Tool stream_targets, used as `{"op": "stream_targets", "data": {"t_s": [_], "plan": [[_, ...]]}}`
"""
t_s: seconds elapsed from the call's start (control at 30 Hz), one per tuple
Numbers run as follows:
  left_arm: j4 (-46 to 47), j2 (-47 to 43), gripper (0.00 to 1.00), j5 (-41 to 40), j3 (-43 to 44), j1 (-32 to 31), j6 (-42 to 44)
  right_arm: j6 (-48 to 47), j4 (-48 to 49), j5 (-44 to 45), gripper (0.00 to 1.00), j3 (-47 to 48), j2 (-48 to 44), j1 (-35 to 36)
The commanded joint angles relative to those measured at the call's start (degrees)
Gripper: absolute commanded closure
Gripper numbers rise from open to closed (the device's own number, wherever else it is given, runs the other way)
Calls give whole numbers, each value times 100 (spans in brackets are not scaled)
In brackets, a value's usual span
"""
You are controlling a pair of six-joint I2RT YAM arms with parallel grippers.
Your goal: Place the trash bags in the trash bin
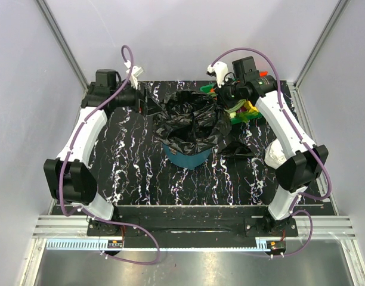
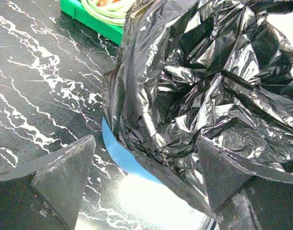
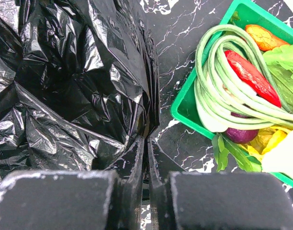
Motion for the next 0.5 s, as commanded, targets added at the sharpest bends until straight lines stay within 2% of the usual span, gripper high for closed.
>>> {"op": "stream_targets", "data": {"t_s": [0.0, 0.23, 0.3, 0.37, 0.47], "plan": [[404, -373, 7, 729, 242, 245, -254, -109, 186, -197, 89, -13, -277, -14], [413, -619, 6, 1423, -249, 561, -228, -109, 186, -224, 89, -31, -277, -14], [396, -672, 5, 1967, -425, 711, -62, -118, 186, -224, 89, -40, -286, -14], [116, -698, 5, 2407, -540, 851, 629, -118, 178, -241, 90, -48, -286, -14], [-745, -698, 3, 2269, -540, 878, 1904, -91, 177, -267, 89, -22, -277, -14]]}}
